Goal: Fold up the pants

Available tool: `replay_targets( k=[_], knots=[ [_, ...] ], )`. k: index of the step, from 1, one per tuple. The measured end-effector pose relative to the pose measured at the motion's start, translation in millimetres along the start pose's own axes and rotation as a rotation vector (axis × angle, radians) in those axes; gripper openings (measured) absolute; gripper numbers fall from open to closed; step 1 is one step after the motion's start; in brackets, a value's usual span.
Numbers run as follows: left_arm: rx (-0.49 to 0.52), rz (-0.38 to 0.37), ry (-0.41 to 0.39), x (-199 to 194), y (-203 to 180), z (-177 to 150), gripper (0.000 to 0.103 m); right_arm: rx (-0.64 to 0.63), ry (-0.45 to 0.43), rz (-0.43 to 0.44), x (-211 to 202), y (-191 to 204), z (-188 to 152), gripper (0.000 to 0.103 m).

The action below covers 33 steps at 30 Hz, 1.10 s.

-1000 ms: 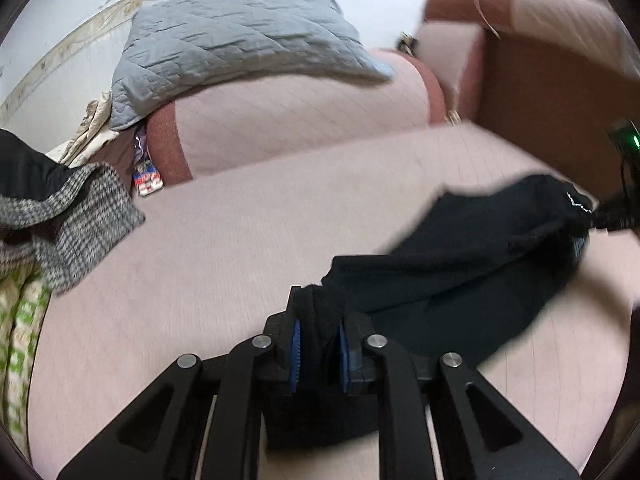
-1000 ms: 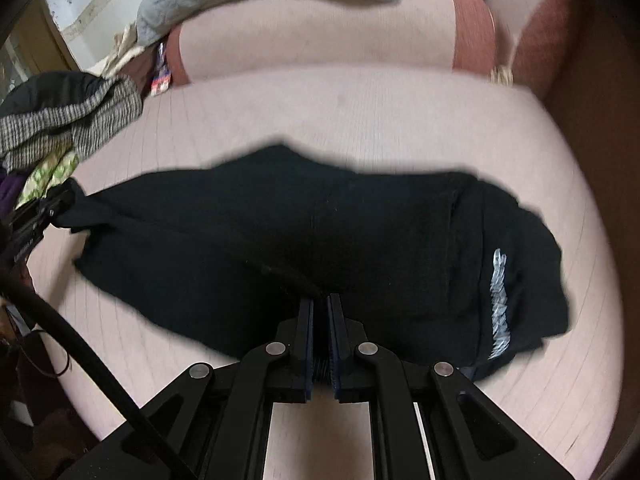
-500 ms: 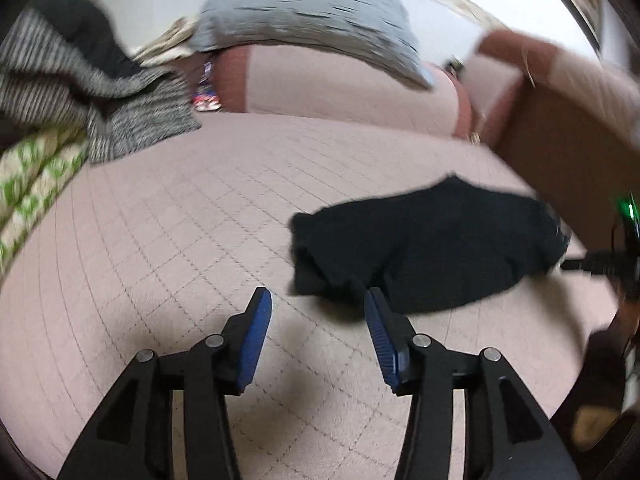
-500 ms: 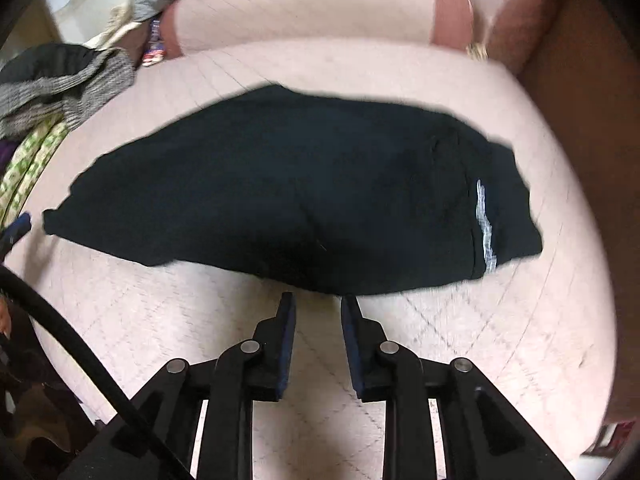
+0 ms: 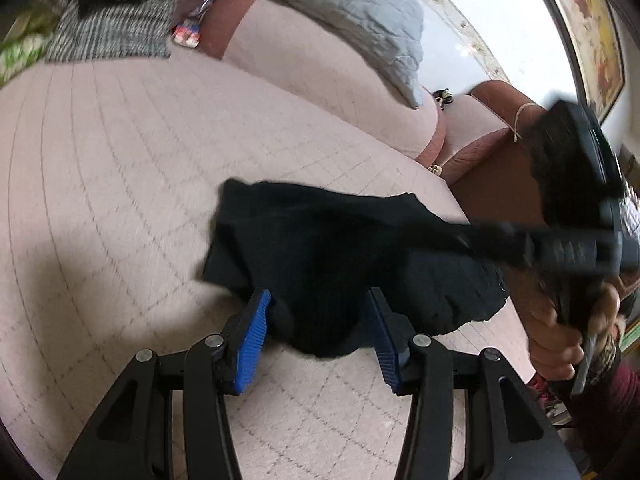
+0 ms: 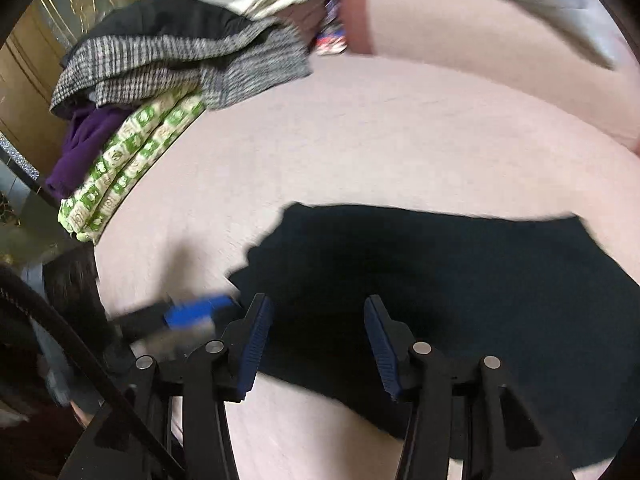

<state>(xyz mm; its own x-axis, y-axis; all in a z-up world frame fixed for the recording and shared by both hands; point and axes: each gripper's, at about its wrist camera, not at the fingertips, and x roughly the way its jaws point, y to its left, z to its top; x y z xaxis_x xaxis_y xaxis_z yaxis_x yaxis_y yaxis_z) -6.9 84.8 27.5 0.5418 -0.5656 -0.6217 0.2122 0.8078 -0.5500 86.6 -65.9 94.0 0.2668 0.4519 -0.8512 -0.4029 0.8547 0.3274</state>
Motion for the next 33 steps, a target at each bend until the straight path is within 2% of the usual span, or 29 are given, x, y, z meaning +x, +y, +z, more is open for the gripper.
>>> replay_targets(
  k=[2, 5, 10, 11, 12, 13, 14, 15, 21, 25, 29, 33],
  knots=[
    [-0.050, -0.005, 0.014, 3, 9, 0, 0.047, -0.039, 0.016, -0.027, 18, 14, 17, 0.053],
    [-0.111, -0.039, 0.033, 6, 17, 0, 0.048, -0.219, 0.035, -0.117, 43, 43, 36, 0.053],
    [-0.124, -0.041, 0.050, 12, 13, -1, 0.049, -0.400, 0.131, -0.132, 77, 64, 41, 0.053],
    [-0.120, -0.036, 0.054, 13, 12, -2, 0.046, -0.424, 0.146, -0.151, 83, 66, 40, 0.050],
    [-0.117, -0.033, 0.058, 14, 11, -2, 0.040, -0.454, 0.161, -0.171, 92, 68, 38, 0.033],
    [-0.123, -0.034, 0.072, 16, 11, -2, 0.023, -0.472, 0.179, -0.188, 98, 69, 34, 0.021],
    [-0.131, -0.034, 0.084, 18, 12, -3, 0.018, -0.476, 0.189, -0.204, 100, 69, 33, 0.014],
    [-0.148, -0.031, 0.087, 19, 13, -4, 0.018, -0.462, 0.170, -0.206, 97, 69, 33, 0.012],
    [-0.145, -0.046, 0.035, 9, 5, 6, 0.017, -0.362, 0.061, -0.172, 57, 61, 43, 0.011],
    [-0.145, -0.033, 0.000, 8, 3, 28, 0.017, -0.305, 0.024, -0.177, 48, 58, 62, 0.011],
    [-0.167, -0.009, 0.013, 16, 18, 28, 0.017, -0.227, 0.057, -0.155, 67, 48, 80, 0.011],
    [-0.178, 0.006, 0.043, 16, 27, 21, 0.018, -0.201, 0.119, -0.154, 100, 46, 79, 0.014]
  ],
)
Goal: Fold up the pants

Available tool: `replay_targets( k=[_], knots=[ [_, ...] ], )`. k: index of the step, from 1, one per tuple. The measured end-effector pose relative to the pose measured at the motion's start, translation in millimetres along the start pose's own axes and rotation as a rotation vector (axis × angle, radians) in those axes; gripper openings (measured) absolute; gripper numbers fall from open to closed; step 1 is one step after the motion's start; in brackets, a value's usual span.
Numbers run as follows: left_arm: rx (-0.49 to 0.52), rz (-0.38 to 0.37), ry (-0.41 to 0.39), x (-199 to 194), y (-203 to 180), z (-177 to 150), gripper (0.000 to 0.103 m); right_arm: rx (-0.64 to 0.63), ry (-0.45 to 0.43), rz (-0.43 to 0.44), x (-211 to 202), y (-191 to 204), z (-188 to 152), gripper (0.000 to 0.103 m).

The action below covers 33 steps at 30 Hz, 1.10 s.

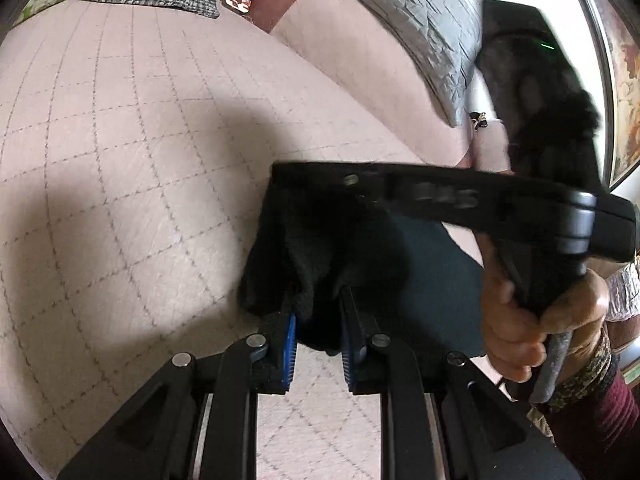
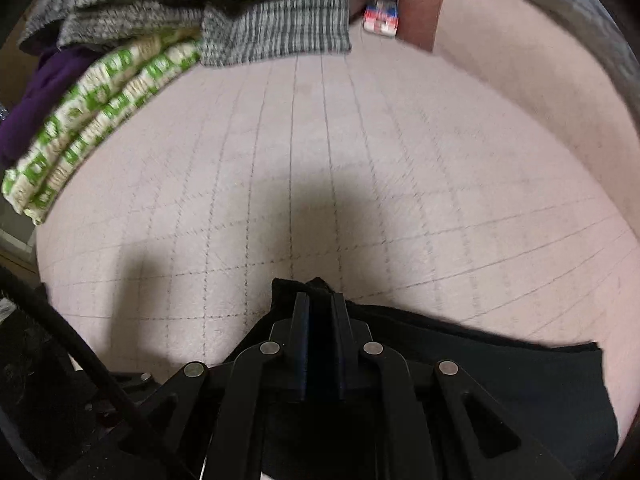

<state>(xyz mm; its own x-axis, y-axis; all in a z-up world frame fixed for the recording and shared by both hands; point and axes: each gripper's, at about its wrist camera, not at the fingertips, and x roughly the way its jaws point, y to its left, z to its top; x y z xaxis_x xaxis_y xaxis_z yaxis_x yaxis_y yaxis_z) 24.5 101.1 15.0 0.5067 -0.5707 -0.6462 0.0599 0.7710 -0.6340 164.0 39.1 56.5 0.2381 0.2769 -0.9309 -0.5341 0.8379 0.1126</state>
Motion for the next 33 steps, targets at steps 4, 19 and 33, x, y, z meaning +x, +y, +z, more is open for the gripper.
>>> replay_targets(
  k=[4, 19, 33],
  knots=[
    [0.005, 0.032, -0.003, -6, 0, -2, 0.031, 0.032, -0.018, -0.017, 7, -1, 1, 0.028],
    [0.167, 0.083, -0.122, -31, -17, -26, 0.056, 0.233, -0.110, -0.117, -48, -56, -102, 0.025],
    [0.129, 0.062, -0.078, -12, -11, -35, 0.062, 0.611, -0.228, -0.325, -135, -208, -245, 0.029]
  ],
)
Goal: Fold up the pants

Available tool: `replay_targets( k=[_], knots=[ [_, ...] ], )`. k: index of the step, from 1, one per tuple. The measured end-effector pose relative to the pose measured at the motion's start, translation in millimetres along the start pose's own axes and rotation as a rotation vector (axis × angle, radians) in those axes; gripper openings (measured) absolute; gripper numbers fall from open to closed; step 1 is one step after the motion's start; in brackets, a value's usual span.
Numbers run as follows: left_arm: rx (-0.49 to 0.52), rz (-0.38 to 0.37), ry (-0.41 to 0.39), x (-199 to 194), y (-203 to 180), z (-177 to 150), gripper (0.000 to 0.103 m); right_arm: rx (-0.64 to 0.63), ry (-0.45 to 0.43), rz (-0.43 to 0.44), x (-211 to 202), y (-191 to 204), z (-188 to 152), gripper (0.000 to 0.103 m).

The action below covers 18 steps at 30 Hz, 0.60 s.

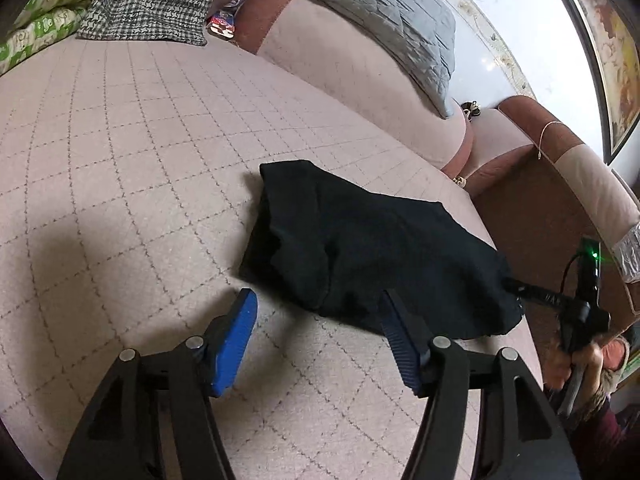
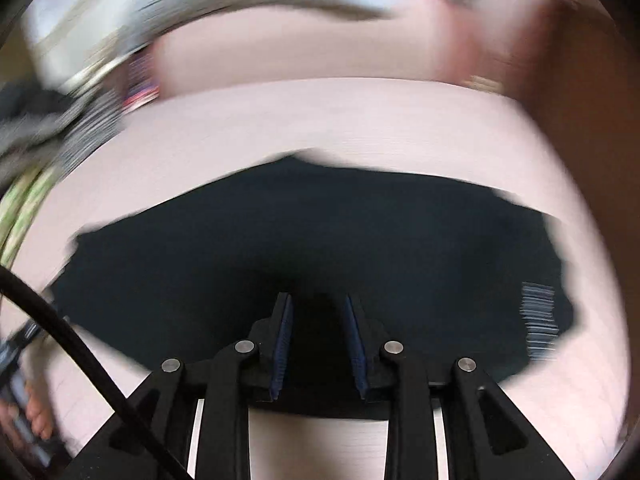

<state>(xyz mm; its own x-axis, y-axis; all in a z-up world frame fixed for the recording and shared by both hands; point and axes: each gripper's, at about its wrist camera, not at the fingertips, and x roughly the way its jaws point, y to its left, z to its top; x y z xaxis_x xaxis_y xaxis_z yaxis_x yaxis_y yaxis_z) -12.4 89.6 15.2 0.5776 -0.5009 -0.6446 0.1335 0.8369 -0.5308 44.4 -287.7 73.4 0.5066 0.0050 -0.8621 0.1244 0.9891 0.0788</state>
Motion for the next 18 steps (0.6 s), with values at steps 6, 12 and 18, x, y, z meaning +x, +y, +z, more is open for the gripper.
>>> replay_targets(
  k=[6, 12, 18],
  knots=[
    [0.054, 0.029, -0.024, -6, -15, 4, 0.063, 0.299, 0.086, -0.097, 26, -140, -10, 0.003],
    [0.123, 0.058, -0.076, -17, -44, 25, 0.071, 0.266, -0.037, -0.180, -6, -106, 9, 0.030],
    [0.105, 0.036, 0.010, 28, -42, 24, 0.071, 0.127, -0.022, 0.043, 13, -10, 52, 0.031]
  ],
)
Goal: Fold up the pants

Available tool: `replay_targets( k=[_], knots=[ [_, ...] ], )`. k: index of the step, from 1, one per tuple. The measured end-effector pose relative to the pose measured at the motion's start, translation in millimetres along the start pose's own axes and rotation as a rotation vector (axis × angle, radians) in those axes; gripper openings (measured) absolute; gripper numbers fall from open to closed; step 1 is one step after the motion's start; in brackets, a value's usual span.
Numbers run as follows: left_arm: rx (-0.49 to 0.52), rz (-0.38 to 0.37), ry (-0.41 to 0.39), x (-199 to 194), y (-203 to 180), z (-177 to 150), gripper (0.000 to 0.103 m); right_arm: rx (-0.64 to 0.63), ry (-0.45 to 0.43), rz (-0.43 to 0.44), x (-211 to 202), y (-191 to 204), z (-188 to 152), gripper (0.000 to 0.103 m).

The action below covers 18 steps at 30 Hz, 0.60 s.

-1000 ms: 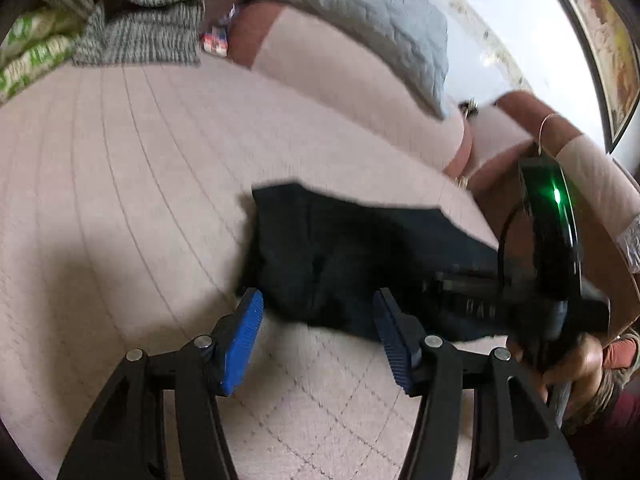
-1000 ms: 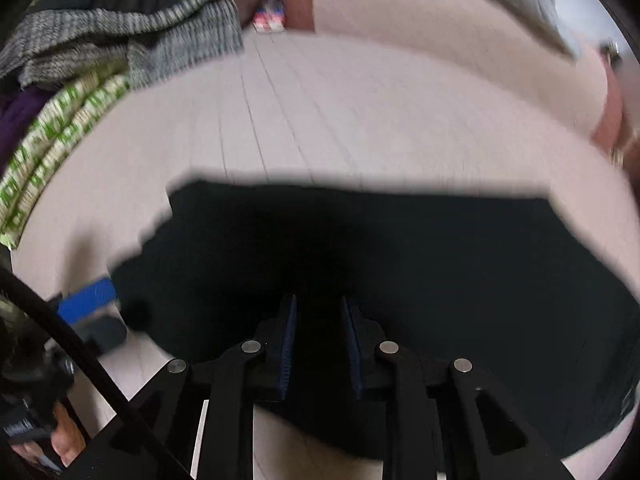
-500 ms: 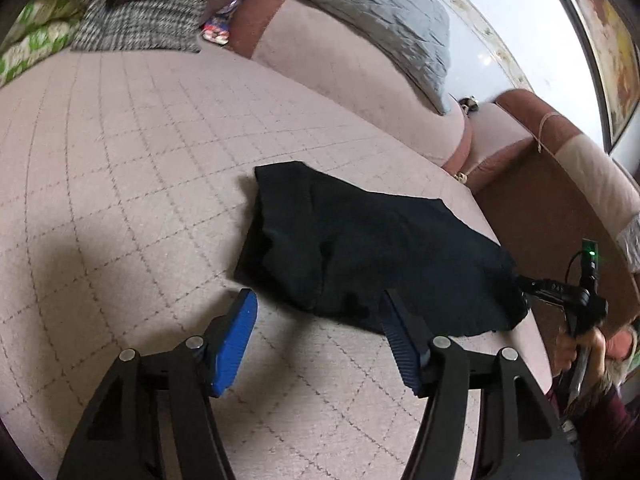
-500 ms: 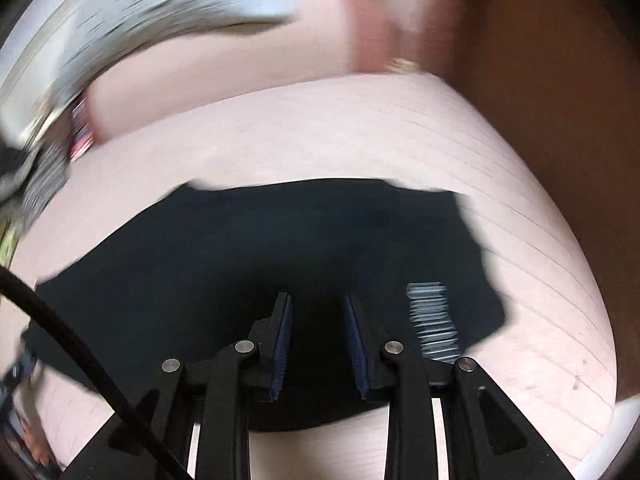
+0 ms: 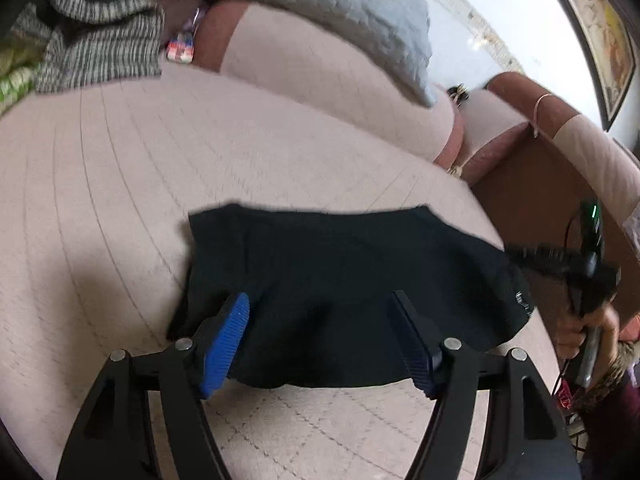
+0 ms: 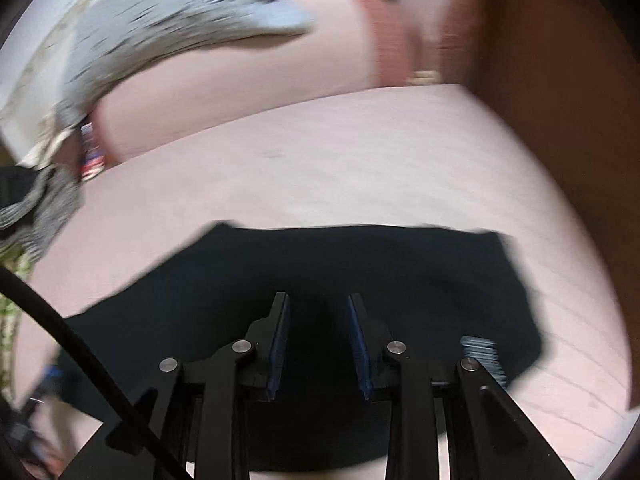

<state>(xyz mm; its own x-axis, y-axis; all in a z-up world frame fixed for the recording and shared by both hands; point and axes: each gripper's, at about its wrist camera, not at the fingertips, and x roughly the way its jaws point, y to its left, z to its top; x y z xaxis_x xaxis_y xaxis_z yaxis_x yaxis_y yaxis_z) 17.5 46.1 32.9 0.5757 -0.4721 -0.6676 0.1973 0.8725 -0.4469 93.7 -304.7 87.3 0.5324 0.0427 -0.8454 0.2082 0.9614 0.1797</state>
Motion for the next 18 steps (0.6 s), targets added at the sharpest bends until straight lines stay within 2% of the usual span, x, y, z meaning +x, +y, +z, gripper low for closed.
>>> replay_targets(
  k=[2, 4, 8, 9, 10, 12, 15, 17, 18],
  knots=[
    [0.024, -0.002, -0.004, 2, 4, -6, 0.071, -0.026, 0.032, 0.064, 22, 36, 7, 0.031],
    [0.065, -0.004, -0.008, 0, 4, -8, 0.071, -0.052, 0.076, 0.083, 49, 73, 13, 0.031],
    [0.078, -0.006, -0.011, 1, 4, -11, 0.071, -0.081, 0.179, 0.044, 107, 115, 22, 0.031],
    [0.078, -0.005, -0.010, 2, 4, -10, 0.071, -0.086, 0.215, 0.017, 123, 120, 26, 0.033],
    [0.077, -0.004, -0.005, 2, 3, -10, 0.071, -0.097, 0.211, -0.016, 132, 125, 32, 0.035],
    [0.067, -0.012, 0.002, 0, 5, -8, 0.071, -0.118, 0.192, -0.083, 134, 137, 44, 0.045],
    [0.013, -0.016, -0.017, -14, 16, 0, 0.071, -0.163, 0.157, -0.139, 119, 154, 53, 0.045],
    [-0.037, 0.042, -0.063, -30, 33, 6, 0.071, -0.180, 0.131, -0.067, 96, 164, 52, 0.045],
    [-0.077, 0.080, -0.089, -38, 45, 10, 0.071, -0.182, 0.136, 0.009, 81, 175, 47, 0.046]
  ],
)
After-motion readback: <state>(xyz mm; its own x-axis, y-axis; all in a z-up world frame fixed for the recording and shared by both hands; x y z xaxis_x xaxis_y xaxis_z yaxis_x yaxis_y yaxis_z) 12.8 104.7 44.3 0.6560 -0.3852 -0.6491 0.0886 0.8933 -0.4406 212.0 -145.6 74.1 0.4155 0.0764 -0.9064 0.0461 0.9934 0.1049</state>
